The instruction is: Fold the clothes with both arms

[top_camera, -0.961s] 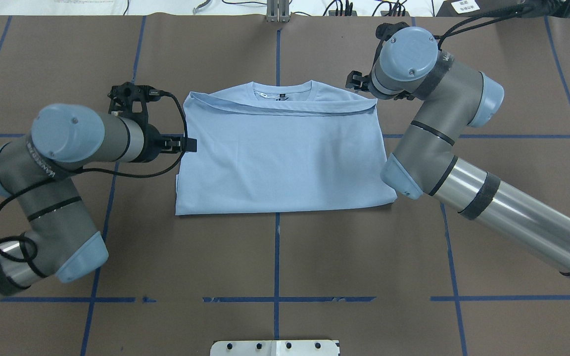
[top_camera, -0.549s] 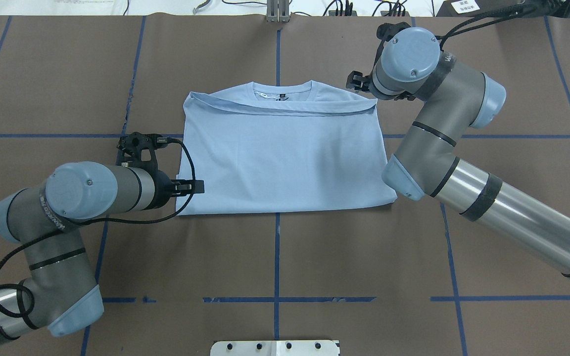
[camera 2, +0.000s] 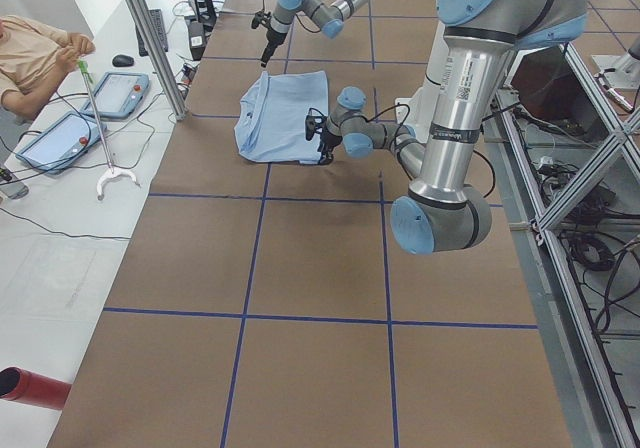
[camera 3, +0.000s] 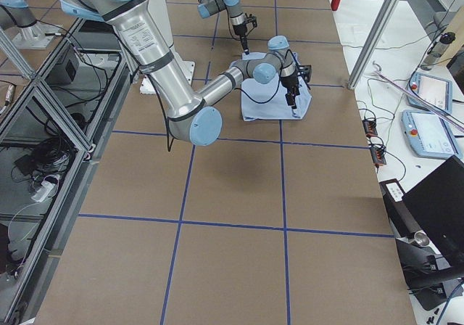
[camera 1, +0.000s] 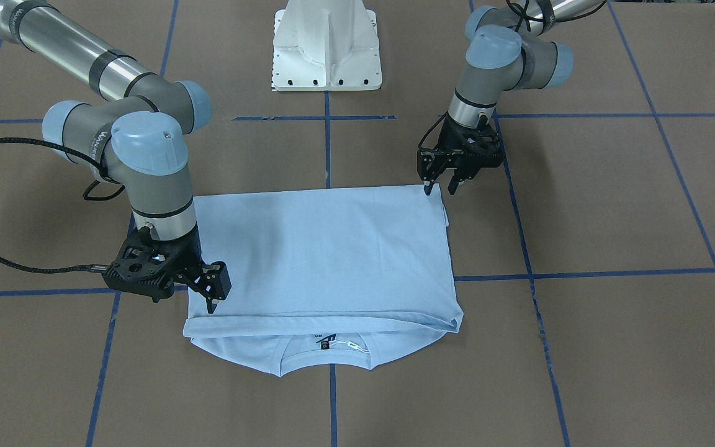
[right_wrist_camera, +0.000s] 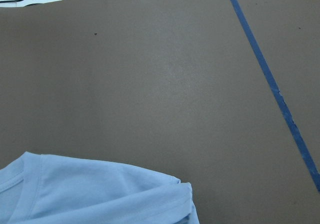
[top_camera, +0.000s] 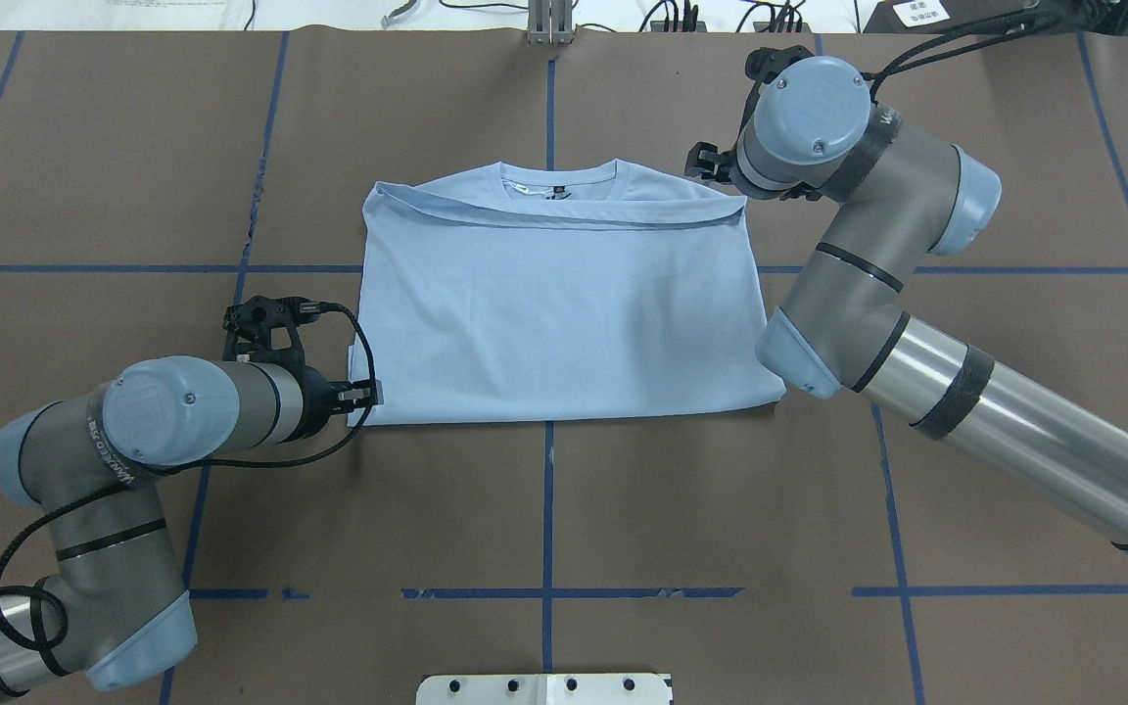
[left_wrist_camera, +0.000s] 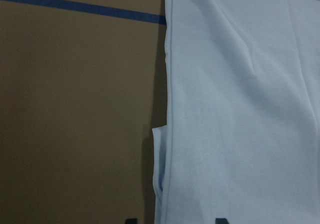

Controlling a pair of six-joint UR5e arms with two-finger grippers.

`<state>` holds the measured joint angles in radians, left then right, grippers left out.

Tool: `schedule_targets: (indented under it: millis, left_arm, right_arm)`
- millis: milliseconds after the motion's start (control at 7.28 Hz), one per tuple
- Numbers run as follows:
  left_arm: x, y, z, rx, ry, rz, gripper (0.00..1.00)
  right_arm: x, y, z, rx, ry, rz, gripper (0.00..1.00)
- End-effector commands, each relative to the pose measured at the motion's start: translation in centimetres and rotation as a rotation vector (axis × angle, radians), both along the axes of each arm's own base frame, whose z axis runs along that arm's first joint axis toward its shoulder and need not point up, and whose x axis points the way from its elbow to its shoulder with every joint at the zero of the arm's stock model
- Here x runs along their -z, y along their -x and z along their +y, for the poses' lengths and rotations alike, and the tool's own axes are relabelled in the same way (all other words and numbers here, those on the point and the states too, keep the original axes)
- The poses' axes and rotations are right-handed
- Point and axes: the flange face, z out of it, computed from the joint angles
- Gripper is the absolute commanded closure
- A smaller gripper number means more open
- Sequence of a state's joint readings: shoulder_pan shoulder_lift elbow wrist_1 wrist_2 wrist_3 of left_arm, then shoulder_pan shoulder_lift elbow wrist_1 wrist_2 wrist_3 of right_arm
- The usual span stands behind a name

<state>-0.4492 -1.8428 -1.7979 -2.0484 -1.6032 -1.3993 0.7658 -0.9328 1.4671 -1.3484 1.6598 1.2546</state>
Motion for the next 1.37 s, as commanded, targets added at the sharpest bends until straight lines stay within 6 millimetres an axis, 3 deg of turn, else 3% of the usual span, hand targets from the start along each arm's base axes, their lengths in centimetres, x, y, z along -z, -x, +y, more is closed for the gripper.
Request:
schedule_targets:
  millis: [0, 549, 1236]
  left_arm:
    - [-0.19, -0.27, 0.25, -0.002, 0.007, -0.001, 0.45]
    - [0.08, -0.98, 1.04, -0.012, 0.015, 0.007, 0.54]
    - [-0.16, -1.01, 1.03, -0.011, 0.018, 0.003, 0.59]
  right_arm:
    - [-0.57, 0.04, 0.15, 0.005, 0.003, 0.008, 0.00]
    - [-0.69, 0.12, 0.24, 0.009, 0.002, 0.010, 0.00]
    - [-0.69, 0.12, 0.24, 0.009, 0.002, 0.010, 0.00]
